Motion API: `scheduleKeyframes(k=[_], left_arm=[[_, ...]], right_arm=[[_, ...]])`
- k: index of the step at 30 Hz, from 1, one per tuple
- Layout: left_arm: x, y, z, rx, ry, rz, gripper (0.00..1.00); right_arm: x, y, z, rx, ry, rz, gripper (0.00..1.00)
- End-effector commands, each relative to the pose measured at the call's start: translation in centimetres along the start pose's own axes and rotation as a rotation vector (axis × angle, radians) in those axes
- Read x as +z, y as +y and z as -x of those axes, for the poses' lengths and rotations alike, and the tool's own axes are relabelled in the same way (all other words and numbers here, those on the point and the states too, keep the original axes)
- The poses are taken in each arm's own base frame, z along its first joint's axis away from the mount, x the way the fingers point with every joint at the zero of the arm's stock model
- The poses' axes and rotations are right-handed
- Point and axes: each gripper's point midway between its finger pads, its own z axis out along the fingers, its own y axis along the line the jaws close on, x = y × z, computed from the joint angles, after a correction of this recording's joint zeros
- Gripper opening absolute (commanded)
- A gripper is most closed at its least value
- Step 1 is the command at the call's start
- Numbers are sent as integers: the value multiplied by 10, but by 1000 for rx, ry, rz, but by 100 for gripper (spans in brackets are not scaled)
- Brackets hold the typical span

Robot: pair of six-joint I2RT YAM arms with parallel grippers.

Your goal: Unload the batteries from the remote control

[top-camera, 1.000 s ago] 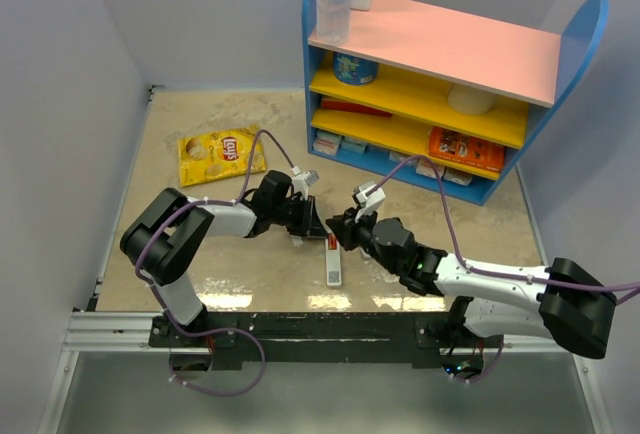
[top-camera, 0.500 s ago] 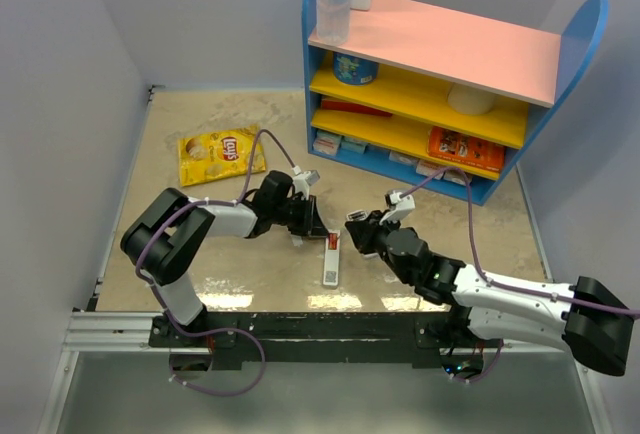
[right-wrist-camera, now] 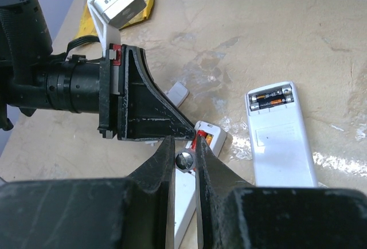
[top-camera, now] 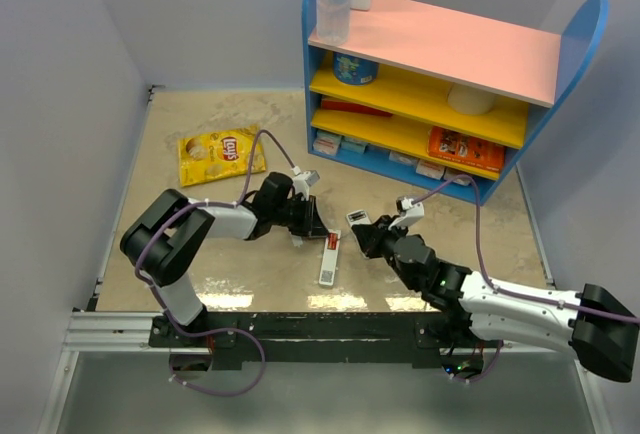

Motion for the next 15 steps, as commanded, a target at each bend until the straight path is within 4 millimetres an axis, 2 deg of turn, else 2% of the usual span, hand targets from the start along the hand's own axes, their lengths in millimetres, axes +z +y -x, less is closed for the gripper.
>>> scheduleKeyframes(k=[1,7,9,15], left_arm=[[0,9,-35,-16,86,51,15],[-5,-1,-30,-24,68,31,17],[-8,-7,-28,-28,59,11,21],[-14,-10,-22,-17,40,22,25]], right_arm=[[-16,-39,-52,-68,171,-89,0],[-19,-41,-49,-57,157,-92,0],[-18,-41,-49,-55,157,-94,0],[-17,-41,-52,-59,171,-102,0]])
